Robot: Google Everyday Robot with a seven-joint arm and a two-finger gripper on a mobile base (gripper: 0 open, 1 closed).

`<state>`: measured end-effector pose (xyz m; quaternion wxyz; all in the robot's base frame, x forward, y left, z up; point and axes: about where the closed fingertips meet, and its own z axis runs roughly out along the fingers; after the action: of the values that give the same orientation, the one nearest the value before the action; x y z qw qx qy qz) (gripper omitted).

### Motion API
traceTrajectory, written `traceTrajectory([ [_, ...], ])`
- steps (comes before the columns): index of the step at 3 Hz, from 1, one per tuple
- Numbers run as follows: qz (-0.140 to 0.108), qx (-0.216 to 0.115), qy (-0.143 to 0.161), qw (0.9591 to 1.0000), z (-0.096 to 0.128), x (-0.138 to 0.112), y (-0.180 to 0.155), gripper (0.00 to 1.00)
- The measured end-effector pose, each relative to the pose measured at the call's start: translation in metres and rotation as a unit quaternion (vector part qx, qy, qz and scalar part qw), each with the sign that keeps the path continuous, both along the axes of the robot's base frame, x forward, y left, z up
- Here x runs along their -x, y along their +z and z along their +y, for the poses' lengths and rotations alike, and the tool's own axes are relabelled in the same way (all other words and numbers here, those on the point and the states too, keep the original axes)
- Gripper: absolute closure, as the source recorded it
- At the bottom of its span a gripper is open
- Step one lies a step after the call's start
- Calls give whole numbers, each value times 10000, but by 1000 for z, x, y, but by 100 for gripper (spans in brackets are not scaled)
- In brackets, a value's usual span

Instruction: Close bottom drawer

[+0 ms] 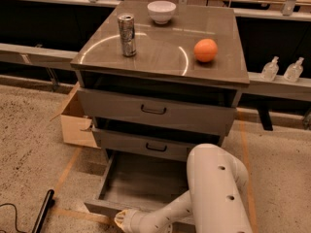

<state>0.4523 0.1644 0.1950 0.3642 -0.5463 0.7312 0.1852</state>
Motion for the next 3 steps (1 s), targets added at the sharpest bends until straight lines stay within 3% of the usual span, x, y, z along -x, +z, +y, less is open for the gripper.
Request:
traceTrajectory([
  [2,-327,498,-477,9971,-15,-28,-18,100],
  [3,-596,839,-798,9915,-40,-49,-17,100],
])
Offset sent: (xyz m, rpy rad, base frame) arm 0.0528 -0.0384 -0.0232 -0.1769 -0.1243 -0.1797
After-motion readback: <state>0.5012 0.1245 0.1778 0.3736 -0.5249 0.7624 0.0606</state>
